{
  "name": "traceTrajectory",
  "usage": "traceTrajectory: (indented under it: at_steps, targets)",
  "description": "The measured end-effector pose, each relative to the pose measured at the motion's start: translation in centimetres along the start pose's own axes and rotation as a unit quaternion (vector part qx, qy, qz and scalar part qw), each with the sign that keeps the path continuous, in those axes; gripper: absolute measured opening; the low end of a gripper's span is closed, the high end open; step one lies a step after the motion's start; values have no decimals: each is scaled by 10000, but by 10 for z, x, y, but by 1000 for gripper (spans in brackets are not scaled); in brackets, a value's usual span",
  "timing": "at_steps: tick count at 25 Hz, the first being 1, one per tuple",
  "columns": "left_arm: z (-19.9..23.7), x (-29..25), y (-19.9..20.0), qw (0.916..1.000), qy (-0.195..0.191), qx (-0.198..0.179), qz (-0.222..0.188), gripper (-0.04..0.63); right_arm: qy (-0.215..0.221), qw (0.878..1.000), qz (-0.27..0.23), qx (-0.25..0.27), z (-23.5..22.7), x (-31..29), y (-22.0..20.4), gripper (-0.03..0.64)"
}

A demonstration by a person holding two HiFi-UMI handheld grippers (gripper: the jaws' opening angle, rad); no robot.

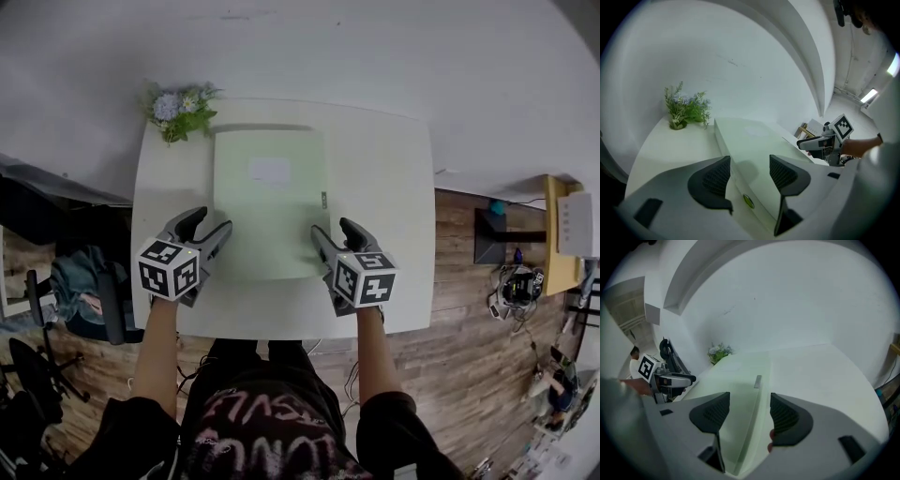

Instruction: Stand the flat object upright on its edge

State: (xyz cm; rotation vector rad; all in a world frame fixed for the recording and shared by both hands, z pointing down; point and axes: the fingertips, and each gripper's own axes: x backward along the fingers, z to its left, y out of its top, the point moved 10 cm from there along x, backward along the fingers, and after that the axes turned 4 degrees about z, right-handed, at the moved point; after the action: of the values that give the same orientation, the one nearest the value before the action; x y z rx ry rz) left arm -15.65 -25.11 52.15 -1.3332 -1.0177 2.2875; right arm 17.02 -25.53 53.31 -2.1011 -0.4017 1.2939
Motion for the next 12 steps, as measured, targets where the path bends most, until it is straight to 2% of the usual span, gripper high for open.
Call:
traceTrajectory:
  at_steps: [5, 12]
  targets:
    - [8, -9, 1, 9998, -105, 118, 147, 267, 156, 9995, 225, -127, -6, -12, 4, 268]
    - [9, -22, -1, 9986, -285, -35, 437, 272, 282, 9985, 437, -162, -7, -25, 4, 268]
